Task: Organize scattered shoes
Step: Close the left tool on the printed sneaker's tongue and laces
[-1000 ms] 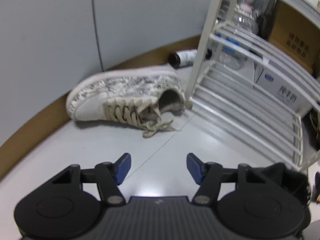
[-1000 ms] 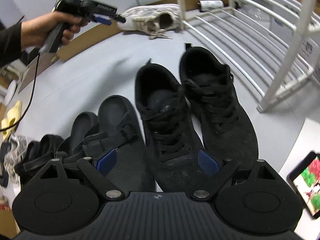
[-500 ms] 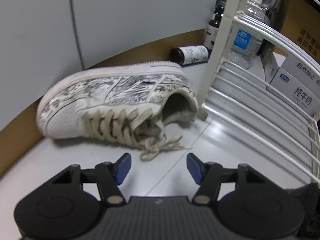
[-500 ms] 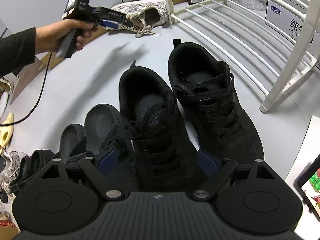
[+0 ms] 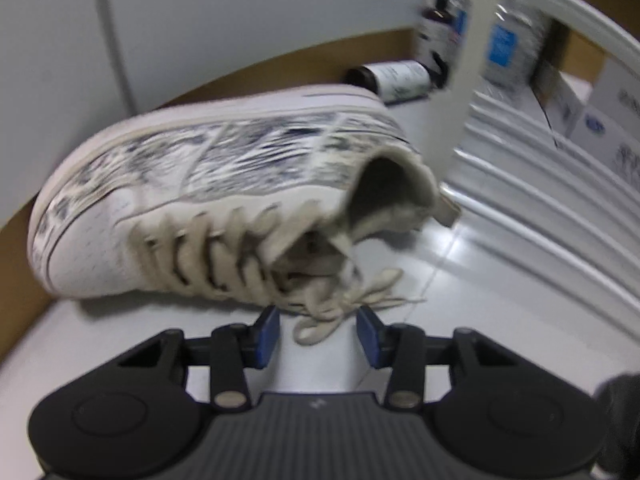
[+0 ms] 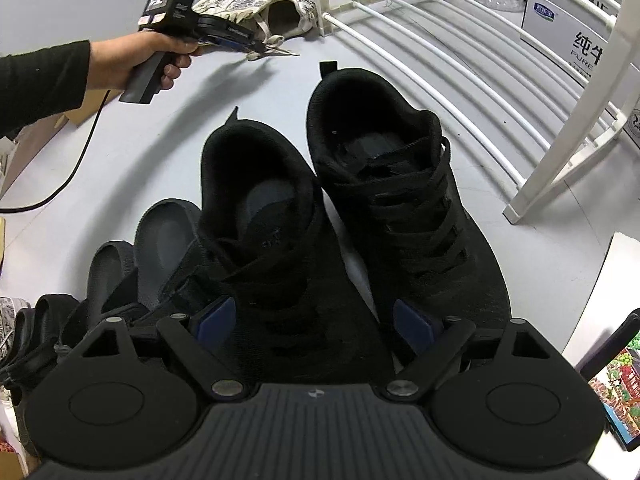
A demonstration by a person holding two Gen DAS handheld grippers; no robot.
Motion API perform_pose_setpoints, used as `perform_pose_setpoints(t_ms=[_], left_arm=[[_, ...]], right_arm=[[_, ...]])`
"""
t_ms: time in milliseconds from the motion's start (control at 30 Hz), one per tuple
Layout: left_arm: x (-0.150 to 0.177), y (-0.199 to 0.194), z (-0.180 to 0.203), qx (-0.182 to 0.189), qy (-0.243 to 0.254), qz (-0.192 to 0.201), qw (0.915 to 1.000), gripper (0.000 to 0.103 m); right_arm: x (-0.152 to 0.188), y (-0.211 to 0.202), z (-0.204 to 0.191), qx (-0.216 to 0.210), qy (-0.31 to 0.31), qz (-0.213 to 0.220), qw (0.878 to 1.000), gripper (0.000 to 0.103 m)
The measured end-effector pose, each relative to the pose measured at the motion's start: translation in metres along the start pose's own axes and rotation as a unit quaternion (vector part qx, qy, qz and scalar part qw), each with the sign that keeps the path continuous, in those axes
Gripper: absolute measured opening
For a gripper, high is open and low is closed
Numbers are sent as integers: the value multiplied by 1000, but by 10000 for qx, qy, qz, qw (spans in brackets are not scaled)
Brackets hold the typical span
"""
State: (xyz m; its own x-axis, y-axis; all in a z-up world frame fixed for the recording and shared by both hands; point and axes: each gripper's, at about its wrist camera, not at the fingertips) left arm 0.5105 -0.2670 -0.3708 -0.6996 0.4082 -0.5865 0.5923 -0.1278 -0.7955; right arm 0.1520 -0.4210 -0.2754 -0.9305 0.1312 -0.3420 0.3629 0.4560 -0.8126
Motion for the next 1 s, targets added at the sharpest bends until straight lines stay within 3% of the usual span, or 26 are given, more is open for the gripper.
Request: perform_pose_setpoints(t_ms=[200, 367, 733, 833, 1000], left_arm=[[2, -9, 20, 68, 729, 430, 9964, 45], [1, -8, 35, 202, 1154, 537, 9917, 45], [-5, 15, 48, -46, 1462, 476, 9881, 44], [-7, 15, 49, 68, 1348, 302, 9904, 14], [-12, 8, 41, 103, 999, 198, 9947, 11]], right_arm=[[1, 5, 1, 26, -97, -69, 9999, 90], [3, 7, 4, 68, -31, -108, 9999, 90], [3, 12, 10, 112, -12, -163, 9998, 90], [3, 12, 10, 97, -16, -150, 9998, 90], [7, 9, 11, 100, 69, -116, 9999, 90]])
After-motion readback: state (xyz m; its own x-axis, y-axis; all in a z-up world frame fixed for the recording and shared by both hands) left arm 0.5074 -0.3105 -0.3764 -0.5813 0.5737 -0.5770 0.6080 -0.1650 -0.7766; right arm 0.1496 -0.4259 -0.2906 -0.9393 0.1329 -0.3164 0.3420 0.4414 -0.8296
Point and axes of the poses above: each gripper's, at about its wrist camera, not at the fingertips, and y roughly the way its jaws point, z to its right, x to its underside, and after that the axes turned 15 degrees about -x, right-handed
